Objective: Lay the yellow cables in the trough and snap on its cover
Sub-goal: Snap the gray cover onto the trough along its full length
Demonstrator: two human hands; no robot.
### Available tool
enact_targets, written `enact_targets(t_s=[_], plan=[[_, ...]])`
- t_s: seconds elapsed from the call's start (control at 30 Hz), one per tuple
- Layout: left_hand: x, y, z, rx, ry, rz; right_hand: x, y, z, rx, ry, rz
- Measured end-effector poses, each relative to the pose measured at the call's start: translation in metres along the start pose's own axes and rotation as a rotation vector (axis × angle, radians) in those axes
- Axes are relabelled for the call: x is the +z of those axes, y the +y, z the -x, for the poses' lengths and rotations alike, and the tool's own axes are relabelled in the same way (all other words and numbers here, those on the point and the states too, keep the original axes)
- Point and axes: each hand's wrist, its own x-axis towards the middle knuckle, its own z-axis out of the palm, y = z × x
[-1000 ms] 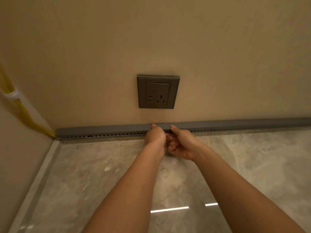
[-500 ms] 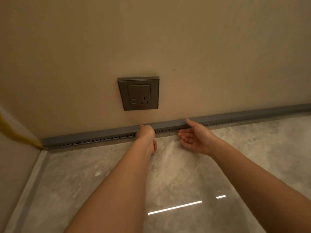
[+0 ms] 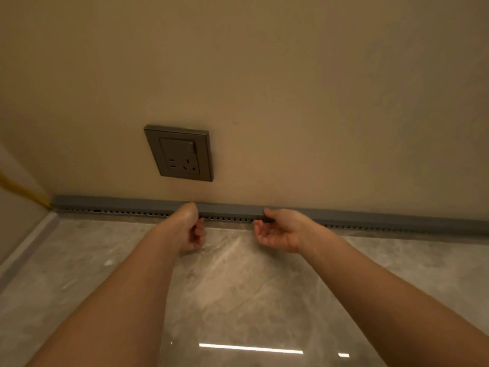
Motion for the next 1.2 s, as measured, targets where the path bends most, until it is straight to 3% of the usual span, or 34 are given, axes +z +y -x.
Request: enact_targets(t_s=[0.23, 0.43, 0.63, 0.97, 1.2], plan=[[-0.010, -0.004, -0.001, -0.004, -0.074, 0.059, 0.002, 0.004, 0.001, -0.033, 0.013, -0.072], [0.016, -0.017, 0.006, 0.156, 0.129, -0.021, 0.006, 0.009, 0.003, -0.079, 0.043, -0.040], [0.075, -0.025, 0.014, 0.073, -0.083, 0.002, 0.008, 0.016, -0.003, -0.138, 0.067, 0.082], [0.094, -0.021, 0.012, 0.089, -0.041, 0.066, -0.038, 0.008, 0.016, -0.139, -0.016, 0.070], [0.099, -0.022, 0.017, 0.091, -0.019, 0.077, -0.084, -0.023, 0.040, -0.197, 0.089, 0.139]])
